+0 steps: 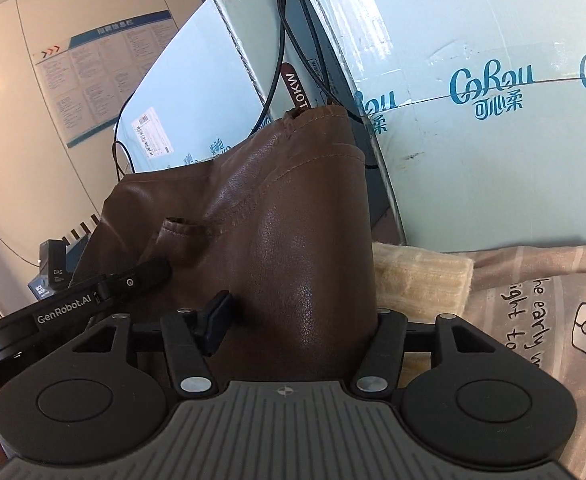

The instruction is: Fold clothes

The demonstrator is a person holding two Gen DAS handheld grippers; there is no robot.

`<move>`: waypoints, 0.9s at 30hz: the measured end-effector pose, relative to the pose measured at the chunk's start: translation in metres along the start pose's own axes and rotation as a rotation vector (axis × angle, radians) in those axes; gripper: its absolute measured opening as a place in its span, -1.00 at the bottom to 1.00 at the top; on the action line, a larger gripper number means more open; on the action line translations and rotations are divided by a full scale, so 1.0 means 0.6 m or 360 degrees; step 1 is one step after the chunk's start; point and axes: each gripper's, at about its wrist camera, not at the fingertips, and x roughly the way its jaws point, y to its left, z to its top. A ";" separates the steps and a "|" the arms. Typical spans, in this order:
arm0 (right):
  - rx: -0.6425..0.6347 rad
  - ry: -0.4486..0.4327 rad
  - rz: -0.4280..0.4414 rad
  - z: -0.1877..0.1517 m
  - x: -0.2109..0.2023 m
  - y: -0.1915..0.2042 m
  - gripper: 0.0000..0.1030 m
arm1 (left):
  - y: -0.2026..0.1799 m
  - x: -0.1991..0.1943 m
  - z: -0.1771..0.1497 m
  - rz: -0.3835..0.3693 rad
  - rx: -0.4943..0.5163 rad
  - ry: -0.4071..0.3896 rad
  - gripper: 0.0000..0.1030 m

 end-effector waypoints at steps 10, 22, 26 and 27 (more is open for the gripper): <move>-0.0260 -0.0090 -0.0285 -0.010 -0.005 0.029 0.69 | -0.014 -0.016 -0.009 0.0227 0.0145 -0.0078 0.71; -0.0261 -0.0256 -0.0336 -0.003 -0.130 0.030 1.00 | -0.094 -0.153 0.006 0.0392 0.0220 -0.0309 1.00; -0.0324 -0.0242 -0.0320 -0.027 -0.162 0.028 1.00 | -0.137 -0.191 -0.012 0.0409 0.0219 -0.0303 1.00; -0.0332 -0.0245 -0.0318 -0.034 -0.170 0.024 1.00 | -0.145 -0.198 -0.018 0.0427 0.0220 -0.0301 1.00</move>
